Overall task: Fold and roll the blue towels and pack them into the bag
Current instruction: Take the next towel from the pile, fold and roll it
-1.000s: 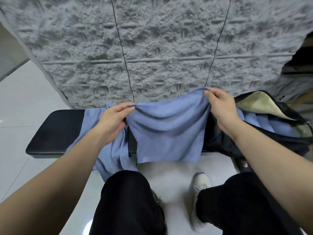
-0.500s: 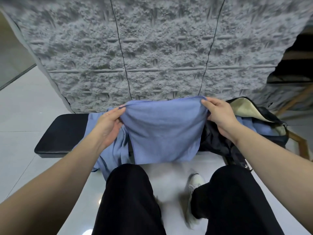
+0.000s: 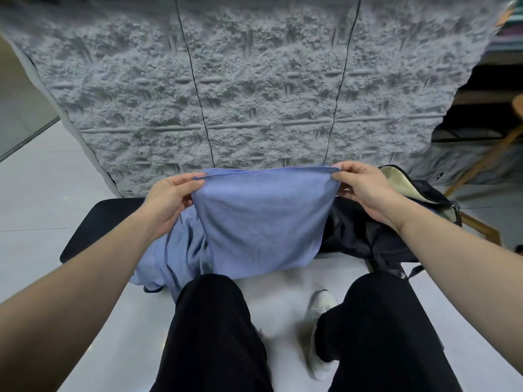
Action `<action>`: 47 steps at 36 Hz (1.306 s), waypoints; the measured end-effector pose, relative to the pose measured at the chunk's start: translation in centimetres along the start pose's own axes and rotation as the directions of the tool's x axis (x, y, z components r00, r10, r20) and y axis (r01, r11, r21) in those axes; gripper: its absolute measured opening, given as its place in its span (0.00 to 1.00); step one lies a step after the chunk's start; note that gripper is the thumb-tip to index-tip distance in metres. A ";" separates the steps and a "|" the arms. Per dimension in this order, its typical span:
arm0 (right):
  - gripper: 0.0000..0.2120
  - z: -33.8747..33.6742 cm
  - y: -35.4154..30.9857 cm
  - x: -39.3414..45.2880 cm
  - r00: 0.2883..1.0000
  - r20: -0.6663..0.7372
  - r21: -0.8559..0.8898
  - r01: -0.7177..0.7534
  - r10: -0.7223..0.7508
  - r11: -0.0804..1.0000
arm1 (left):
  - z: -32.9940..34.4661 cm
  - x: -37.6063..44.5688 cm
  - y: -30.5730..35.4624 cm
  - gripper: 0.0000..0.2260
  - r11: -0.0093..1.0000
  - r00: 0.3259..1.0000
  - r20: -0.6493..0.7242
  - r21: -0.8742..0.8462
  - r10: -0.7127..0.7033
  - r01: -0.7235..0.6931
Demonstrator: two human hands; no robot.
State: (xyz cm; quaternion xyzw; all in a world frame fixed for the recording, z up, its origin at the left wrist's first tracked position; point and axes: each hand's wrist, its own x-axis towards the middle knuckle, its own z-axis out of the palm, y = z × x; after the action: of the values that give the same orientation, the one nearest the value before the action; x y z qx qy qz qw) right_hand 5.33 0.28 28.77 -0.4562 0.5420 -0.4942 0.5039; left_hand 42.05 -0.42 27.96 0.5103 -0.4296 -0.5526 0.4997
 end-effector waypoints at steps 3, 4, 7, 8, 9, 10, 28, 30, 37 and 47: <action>0.10 -0.3 0.2 0.6 0.999 0.031 -0.043 -0.016 0.018 0.999 | -0.1 0.4 0.0 0.11 0.996 0.999 -0.010 0.073 0.052 -0.051; 0.11 -0.5 0.4 0.8 0.998 0.051 -0.067 -0.023 0.027 0.997 | -0.2 0.6 0.0 0.11 0.993 0.998 -0.010 0.102 0.064 -0.062; 0.17 -0.7 0.4 1.3 0.989 0.123 -0.150 -0.058 0.077 0.987 | -0.6 1.1 0.3 0.13 0.978 0.998 0.031 0.199 0.062 -0.067; 0.19 -0.7 0.4 1.5 0.984 0.148 -0.174 -0.075 0.102 0.982 | -0.6 1.2 0.4 0.14 0.971 0.997 0.043 0.229 0.060 -0.068; 0.20 -0.7 0.4 1.6 0.978 0.170 -0.198 -0.090 0.125 0.976 | -0.6 1.3 0.5 0.14 0.965 0.997 0.052 0.254 0.057 -0.068; 0.21 -0.7 0.3 1.7 0.972 0.186 -0.221 -0.099 0.142 0.970 | -0.4 1.4 0.6 0.12 0.959 0.997 0.059 0.274 0.052 -0.066; 0.02 0.0 -2.0 7.0 0.974 0.115 -0.380 -0.140 0.197 0.915 | -1.1 5.9 3.4 0.03 0.932 0.999 0.032 0.359 0.032 -0.042; 0.01 0.6 -2.6 7.7 0.971 0.107 -0.318 -0.172 0.216 0.932 | -0.7 7.0 3.9 0.03 0.923 0.999 0.030 0.382 0.044 -0.052; 0.07 1.5 -5.4 10.9 0.983 0.071 -0.128 -0.162 0.172 0.978 | 0.3 10.9 7.0 0.05 0.909 0.990 -0.026 0.400 0.139 -0.117; 0.08 1.7 -8.6 12.9 0.998 0.030 -0.093 -0.056 0.059 0.994 | 0.8 12.1 10.1 0.03 0.898 0.970 0.006 0.377 0.242 -0.227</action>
State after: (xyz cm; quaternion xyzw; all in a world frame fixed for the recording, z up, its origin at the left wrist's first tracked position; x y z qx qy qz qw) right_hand 6.00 -13.47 36.13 -0.4712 0.5688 -0.4465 0.5050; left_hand 42.62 -13.78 36.33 0.5520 -0.5752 -0.3855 0.4645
